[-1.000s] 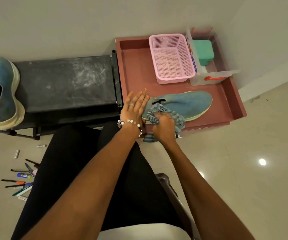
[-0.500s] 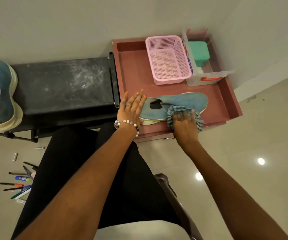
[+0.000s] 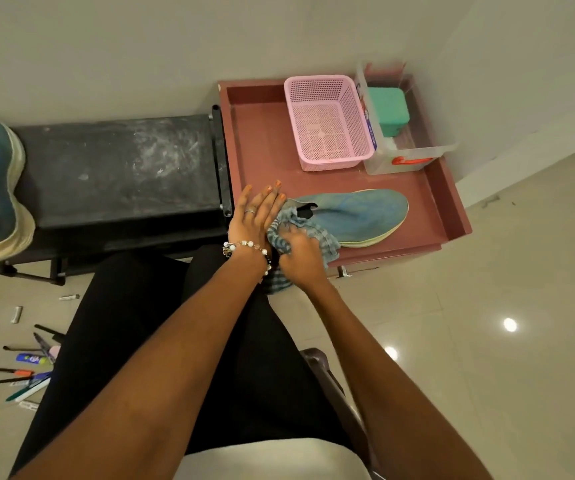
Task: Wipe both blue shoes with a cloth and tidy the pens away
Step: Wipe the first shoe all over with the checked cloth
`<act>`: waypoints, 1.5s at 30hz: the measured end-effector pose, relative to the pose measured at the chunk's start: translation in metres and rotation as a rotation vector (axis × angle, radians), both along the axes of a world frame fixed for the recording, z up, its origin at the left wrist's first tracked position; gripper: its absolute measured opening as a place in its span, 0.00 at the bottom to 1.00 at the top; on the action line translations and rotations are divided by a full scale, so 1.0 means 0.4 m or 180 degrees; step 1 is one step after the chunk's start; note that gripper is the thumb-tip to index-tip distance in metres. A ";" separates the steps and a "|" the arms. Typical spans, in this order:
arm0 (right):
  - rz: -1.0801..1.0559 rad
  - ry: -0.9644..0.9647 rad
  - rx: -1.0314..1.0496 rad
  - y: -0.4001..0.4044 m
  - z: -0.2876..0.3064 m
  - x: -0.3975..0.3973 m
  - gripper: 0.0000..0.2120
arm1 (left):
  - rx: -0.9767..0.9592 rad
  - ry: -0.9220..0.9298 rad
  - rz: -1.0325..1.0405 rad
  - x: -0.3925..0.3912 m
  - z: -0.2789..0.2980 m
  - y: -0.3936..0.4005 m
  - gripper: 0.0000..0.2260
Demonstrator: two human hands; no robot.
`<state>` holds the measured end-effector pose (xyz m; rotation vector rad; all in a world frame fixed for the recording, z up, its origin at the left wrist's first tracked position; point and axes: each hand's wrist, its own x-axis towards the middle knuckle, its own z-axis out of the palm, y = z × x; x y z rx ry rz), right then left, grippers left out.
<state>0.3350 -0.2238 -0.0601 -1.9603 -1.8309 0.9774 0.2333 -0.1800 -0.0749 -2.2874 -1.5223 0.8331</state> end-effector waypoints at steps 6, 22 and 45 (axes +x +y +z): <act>0.0648 -0.0614 0.0381 -0.010 -0.040 0.120 0.31 | -0.0034 -0.0280 0.0045 -0.002 0.009 0.000 0.38; -0.0107 -0.1420 -0.0410 0.010 -0.017 -0.012 0.23 | -0.0103 -0.0361 0.0031 0.003 -0.003 0.002 0.37; 0.0416 -0.1292 0.0626 -0.037 -0.069 0.239 0.38 | -0.0135 -0.0637 0.0175 -0.004 0.016 -0.007 0.38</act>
